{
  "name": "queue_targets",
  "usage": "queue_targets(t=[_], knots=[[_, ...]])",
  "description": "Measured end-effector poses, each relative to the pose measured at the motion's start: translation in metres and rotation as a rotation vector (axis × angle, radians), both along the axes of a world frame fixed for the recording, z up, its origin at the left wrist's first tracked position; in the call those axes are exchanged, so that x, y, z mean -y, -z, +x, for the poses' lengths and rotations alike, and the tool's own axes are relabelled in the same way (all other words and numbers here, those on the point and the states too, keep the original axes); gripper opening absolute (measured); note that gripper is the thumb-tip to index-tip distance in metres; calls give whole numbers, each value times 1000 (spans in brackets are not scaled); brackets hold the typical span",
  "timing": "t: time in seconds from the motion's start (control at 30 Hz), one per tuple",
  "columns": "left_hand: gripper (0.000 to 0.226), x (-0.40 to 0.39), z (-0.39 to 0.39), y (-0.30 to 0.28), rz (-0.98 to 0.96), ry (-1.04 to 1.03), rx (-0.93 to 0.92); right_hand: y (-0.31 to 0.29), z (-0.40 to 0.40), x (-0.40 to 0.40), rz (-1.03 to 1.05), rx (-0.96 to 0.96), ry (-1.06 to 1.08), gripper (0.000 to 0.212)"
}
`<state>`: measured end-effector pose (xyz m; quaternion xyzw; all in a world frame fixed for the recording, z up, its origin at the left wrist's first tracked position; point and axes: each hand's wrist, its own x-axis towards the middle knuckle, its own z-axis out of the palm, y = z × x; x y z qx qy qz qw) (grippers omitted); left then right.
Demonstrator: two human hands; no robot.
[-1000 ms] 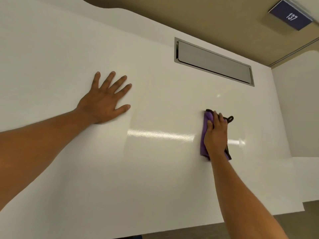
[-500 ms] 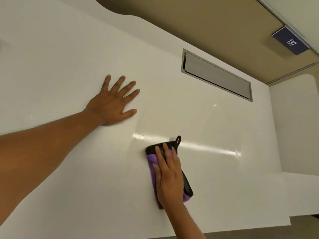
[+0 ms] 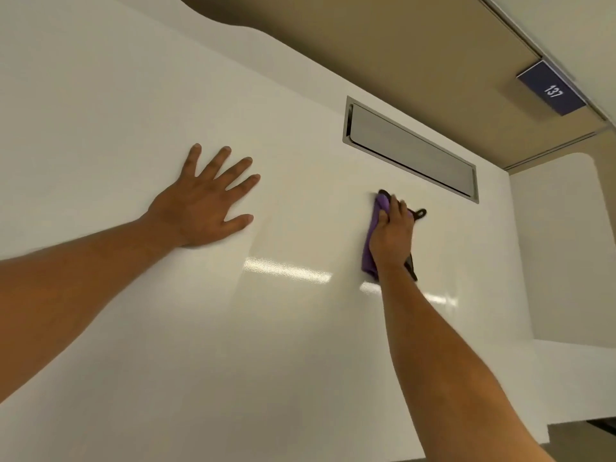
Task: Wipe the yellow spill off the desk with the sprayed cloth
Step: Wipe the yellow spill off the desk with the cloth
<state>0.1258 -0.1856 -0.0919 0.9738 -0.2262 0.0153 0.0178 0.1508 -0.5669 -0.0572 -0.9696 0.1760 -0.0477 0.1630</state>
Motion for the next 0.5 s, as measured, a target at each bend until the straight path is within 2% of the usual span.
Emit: queue_targets(t=[0.13, 0.27, 0.33, 0.4, 0.5], knots=[[84, 0, 0, -3, 6, -5, -2, 2, -14, -73, 9, 0, -190, 48], [81, -3, -1, -3, -1, -12, 21, 14, -114, -116, -44, -34, -393, 54], [80, -3, -1, -1, -7, -10, 30, 17, -173, -113, -27, -66, -471, 52], [81, -2, 0, 1, -12, -4, 25, 15, -214, -88, 12, -84, -468, 51], [81, -2, 2, 4, -28, 5, 27, 7, -222, -32, 39, -102, -292, 49]])
